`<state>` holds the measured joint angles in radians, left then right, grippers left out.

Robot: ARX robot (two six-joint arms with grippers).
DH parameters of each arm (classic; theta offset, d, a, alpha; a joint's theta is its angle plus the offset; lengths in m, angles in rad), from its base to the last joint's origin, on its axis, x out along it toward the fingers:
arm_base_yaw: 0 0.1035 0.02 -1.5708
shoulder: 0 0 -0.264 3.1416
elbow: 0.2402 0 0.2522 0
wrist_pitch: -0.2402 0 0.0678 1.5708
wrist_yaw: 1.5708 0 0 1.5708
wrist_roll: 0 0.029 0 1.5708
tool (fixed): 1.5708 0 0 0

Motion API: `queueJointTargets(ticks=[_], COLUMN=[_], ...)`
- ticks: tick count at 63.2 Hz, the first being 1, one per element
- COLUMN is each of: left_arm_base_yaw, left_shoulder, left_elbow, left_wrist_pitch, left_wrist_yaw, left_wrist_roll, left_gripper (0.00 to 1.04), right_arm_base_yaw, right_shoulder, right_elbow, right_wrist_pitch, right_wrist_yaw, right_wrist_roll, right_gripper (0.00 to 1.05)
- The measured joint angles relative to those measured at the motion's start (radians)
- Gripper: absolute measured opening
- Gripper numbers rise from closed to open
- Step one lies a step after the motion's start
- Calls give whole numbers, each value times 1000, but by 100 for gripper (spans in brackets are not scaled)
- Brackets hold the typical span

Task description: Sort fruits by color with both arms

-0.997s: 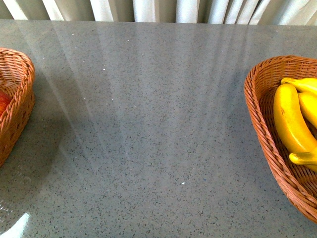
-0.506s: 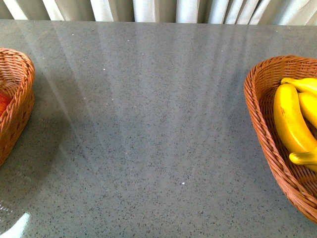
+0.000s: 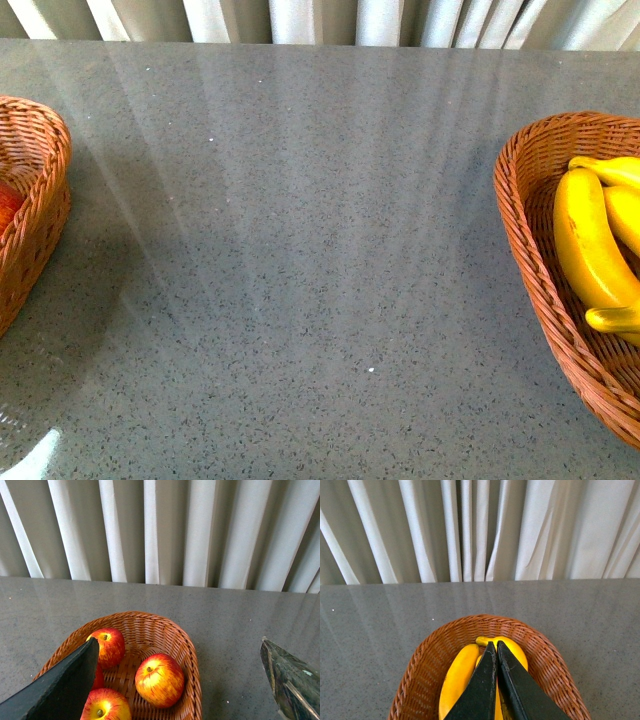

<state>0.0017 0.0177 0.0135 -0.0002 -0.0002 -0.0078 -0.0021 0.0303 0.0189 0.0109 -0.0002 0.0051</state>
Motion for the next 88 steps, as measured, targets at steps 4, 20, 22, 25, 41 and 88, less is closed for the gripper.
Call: queueJointTargets(ticks=[4, 20, 22, 25, 41, 88], left_arm_base_yaw=[0, 0, 0, 0, 0, 0], left_shoulder=[0, 0, 0, 0, 0, 0], left_elbow=[0, 0, 0, 0, 0, 0], left_wrist_pitch=[0, 0, 0, 0, 0, 0], left_wrist_yaw=[0, 0, 0, 0, 0, 0], left_wrist_roll=[0, 0, 0, 0, 0, 0], left_gripper=[96, 96, 96, 96, 96, 96], right_arm_base_yaw=[0, 0, 0, 0, 0, 0], right_shoulder=[-21, -24, -24, -24, -24, -24], right_elbow=[0, 0, 0, 0, 0, 0], right_wrist_pitch=[-6, -9, -9, -10, -10, -10], right_wrist_yaw=[0, 0, 1, 1, 0, 1], right_wrist_roll=[0, 0, 0, -2, -2, -2], right_gripper=[2, 2, 2, 3, 52, 96])
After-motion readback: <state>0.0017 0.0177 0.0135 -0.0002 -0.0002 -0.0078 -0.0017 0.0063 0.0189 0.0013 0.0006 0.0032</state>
